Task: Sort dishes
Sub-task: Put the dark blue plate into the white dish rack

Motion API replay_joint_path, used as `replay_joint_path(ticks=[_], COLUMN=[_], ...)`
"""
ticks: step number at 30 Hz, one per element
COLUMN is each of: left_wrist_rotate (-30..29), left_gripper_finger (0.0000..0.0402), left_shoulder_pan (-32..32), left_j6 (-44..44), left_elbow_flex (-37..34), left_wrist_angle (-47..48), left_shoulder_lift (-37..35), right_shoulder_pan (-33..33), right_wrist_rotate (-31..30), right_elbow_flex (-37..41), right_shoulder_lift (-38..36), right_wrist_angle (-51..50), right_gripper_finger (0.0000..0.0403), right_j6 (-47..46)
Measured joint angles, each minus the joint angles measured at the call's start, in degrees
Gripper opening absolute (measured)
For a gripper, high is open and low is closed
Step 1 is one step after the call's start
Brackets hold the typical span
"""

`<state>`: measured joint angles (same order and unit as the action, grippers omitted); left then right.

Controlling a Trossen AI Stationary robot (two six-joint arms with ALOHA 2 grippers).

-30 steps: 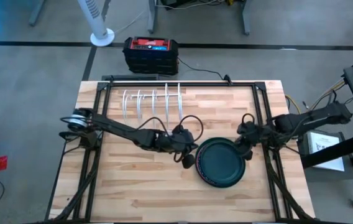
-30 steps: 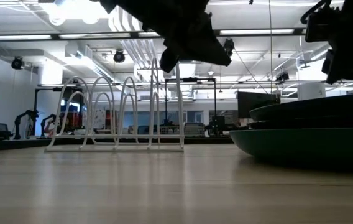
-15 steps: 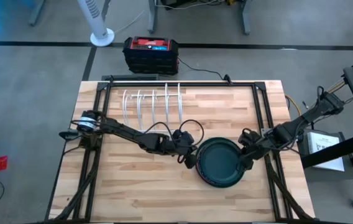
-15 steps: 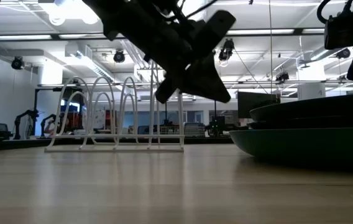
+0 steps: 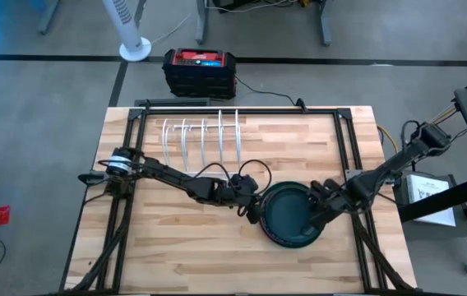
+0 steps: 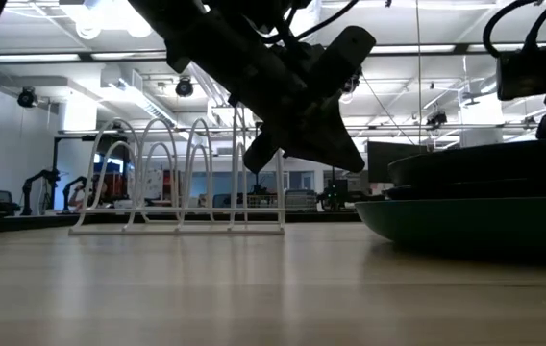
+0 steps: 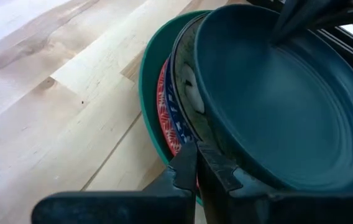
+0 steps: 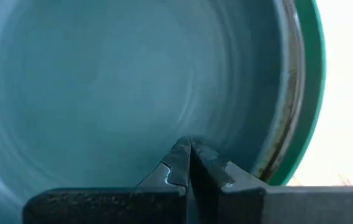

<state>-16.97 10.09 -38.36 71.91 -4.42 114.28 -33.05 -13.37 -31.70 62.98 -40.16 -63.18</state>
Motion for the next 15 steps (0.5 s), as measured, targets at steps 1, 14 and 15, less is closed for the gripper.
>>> replay_joint_path(ticks=[1, 14, 15], left_wrist_rotate=[0.01, 3.0, 2.99], left_gripper_finger=[0.0, 0.0, 0.0], left_shoulder_pan=[0.0, -0.07, -0.09], left_j6=[-0.07, -4.44, -5.22], left_elbow_flex=[-0.03, -0.03, -0.03], left_wrist_angle=[-0.01, 1.09, 1.67], left_shoulder_lift=[0.0, -1.18, -1.81], right_shoulder_pan=[-0.01, 0.06, 0.06], right_wrist_rotate=[0.13, -1.32, -1.43], right_elbow_flex=[0.0, -0.1, -0.11], right_shoulder_lift=[0.61, 6.2, 6.25], right_wrist_angle=[0.24, 7.18, 7.19], right_gripper_finger=[0.0, 0.0, 0.0], right_j6=[0.02, 0.56, 0.55])
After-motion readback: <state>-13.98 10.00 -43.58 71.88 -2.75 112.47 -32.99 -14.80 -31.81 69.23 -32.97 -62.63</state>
